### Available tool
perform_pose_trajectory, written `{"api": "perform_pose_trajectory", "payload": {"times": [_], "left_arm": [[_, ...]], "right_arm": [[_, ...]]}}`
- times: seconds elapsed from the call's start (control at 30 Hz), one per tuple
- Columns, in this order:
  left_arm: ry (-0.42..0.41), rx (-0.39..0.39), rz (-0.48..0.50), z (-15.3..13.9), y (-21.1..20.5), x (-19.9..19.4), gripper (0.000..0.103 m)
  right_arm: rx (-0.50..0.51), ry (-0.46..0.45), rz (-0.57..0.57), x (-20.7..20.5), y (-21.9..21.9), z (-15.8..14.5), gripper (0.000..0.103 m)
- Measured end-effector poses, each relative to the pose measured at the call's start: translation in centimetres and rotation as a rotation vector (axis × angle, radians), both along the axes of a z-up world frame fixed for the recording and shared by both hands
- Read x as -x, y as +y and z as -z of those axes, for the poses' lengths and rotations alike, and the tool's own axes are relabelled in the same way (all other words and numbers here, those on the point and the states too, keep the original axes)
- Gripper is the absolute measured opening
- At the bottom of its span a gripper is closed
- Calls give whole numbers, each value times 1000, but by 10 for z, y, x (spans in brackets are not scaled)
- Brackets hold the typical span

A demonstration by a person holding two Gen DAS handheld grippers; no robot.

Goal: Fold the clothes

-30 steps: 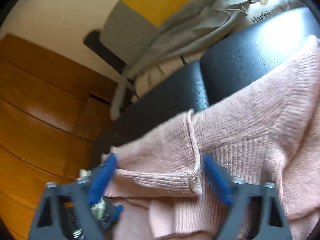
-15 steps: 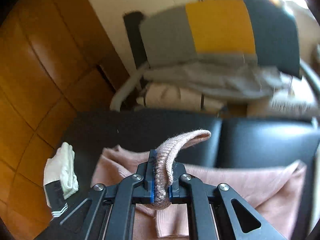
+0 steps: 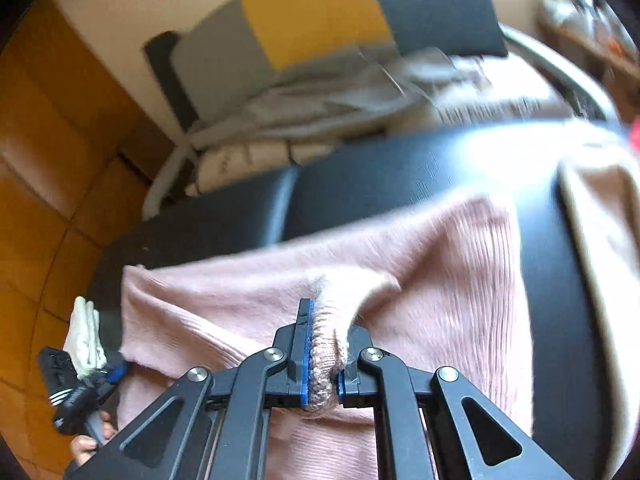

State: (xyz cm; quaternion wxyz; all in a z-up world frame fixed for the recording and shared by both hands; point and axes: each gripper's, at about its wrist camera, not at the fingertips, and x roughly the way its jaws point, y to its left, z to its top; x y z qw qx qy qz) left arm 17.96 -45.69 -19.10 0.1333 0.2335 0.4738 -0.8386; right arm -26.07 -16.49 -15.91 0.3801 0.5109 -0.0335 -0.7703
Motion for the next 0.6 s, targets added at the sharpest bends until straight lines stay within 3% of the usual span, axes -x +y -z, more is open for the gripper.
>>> {"api": "perform_pose_trajectory", "payload": {"times": [0.1,0.17,0.2,0.27,0.3,0.37,0.4,0.43,0.53,0.6], "left_arm": [[27,-52,-27,1,-5,-3,46],[-17,-76,-52,5,-10,1,46],[-36,-89,-61,8,-12,3,46],[-68,-105,-73,12,-14,10,44],[-77,-96,-76,10,-14,14,43],[-93,-72,-78,6,-13,19,30],[-97,-50,-71,2,-12,19,25],[-101,-28,-63,-3,-10,19,16],[-111,44,-31,-17,-3,18,12],[-155,87,34,-19,6,19,11]], "right_arm": [[93,-114,30,7,16,25,17],[172,-187,48,10,25,38,28],[204,-196,54,10,30,40,40],[238,-187,58,8,36,40,45],[228,-176,49,7,34,39,45],[205,-150,31,4,29,37,37],[165,-114,12,3,23,33,18],[126,-77,-8,1,16,29,8],[45,83,-85,-8,0,-2,8],[93,191,-97,-14,8,-35,8]]}}
